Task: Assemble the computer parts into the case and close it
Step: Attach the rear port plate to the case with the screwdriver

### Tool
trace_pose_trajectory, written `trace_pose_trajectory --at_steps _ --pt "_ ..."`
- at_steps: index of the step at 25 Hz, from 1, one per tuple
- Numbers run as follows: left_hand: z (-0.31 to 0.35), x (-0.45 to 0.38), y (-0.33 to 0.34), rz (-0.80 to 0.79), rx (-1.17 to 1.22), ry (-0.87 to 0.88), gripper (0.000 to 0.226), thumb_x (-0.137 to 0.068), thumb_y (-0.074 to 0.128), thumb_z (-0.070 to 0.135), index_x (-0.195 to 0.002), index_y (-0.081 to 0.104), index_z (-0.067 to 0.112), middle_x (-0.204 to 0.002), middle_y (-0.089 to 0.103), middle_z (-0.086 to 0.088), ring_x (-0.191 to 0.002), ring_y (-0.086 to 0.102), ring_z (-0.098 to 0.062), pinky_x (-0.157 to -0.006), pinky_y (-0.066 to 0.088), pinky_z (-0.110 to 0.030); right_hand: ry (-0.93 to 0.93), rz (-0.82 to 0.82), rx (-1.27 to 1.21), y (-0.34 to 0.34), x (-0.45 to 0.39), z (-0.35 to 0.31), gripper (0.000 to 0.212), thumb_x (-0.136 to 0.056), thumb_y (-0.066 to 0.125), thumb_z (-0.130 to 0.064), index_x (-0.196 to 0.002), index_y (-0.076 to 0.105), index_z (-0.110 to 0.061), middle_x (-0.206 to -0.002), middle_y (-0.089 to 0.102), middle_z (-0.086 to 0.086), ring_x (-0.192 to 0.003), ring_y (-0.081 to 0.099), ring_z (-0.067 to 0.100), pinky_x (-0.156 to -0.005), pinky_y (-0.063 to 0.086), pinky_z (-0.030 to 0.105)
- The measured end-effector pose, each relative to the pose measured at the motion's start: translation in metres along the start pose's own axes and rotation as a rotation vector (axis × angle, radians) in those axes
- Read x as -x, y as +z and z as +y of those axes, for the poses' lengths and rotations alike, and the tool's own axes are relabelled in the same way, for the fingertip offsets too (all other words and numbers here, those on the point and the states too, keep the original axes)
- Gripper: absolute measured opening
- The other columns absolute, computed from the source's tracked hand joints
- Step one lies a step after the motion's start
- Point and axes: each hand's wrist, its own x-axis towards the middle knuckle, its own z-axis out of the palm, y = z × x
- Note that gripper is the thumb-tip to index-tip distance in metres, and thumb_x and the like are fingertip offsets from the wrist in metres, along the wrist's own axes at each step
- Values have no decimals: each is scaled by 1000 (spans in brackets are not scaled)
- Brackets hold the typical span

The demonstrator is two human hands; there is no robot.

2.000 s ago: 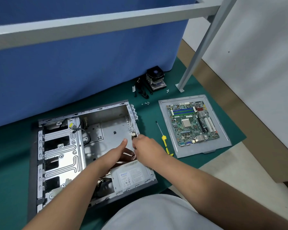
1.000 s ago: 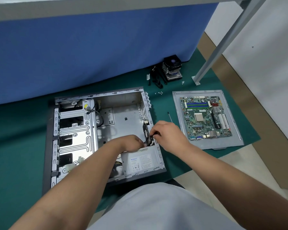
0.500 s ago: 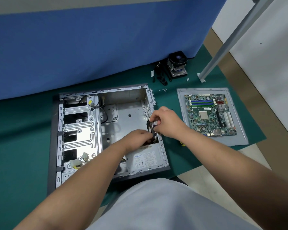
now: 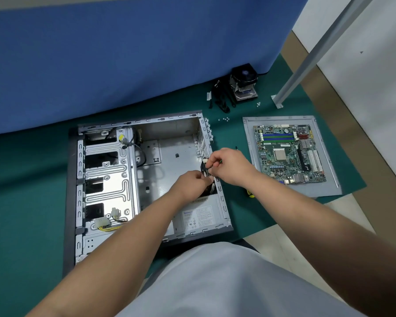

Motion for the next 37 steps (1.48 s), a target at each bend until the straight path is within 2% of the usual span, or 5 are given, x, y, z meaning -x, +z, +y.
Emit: trace_pose_trajectory --at_steps 8,23,29,32,37 --pt "-3 2 -1 -54 184 -15 28 -98 64 46 -86 70 21 -95 74 -3 -95 69 -24 -95 52 -40 78 -20 -120 1 -4 2 22 -84 68 -2 -86 67 -24 -76 63 -7 -71 57 8 -63 43 20" --pt "1 33 0 105 -149 123 28 -101 57 49 -88 67 26 -75 67 7 -68 58 -11 -68 47 -32 -244 -283 -32 -25 -12 37 34 -90 69 -11 -119 69 -29 -113 53 -4 -92 63 12 -91 51 23" --pt "-25 54 -31 557 -437 207 18 -100 61 29 -112 70 20 -111 70 2 -109 59 -21 -91 49 -40 -342 -200 111 -62 -59 30 28 -90 65 -16 -114 70 -28 -104 57 -8 -91 61 11 -95 50 30" --pt "-46 64 -54 821 -577 125 41 -87 71 15 -127 64 15 -137 59 -9 -134 47 -32 -108 42 -51 -329 -42 175 -63 -93 12 34 -92 64 -24 -126 63 -23 -121 55 1 -111 57 19 -102 48 39" --pt "-74 66 -75 722 -552 -156 83 -93 65 30 -163 20 27 -173 3 -4 -159 -1 -26 -127 12 -51 -350 -142 534 -32 -154 -45 63 -98 59 -37 -153 36 -18 -151 43 9 -137 43 32 -110 38 45"
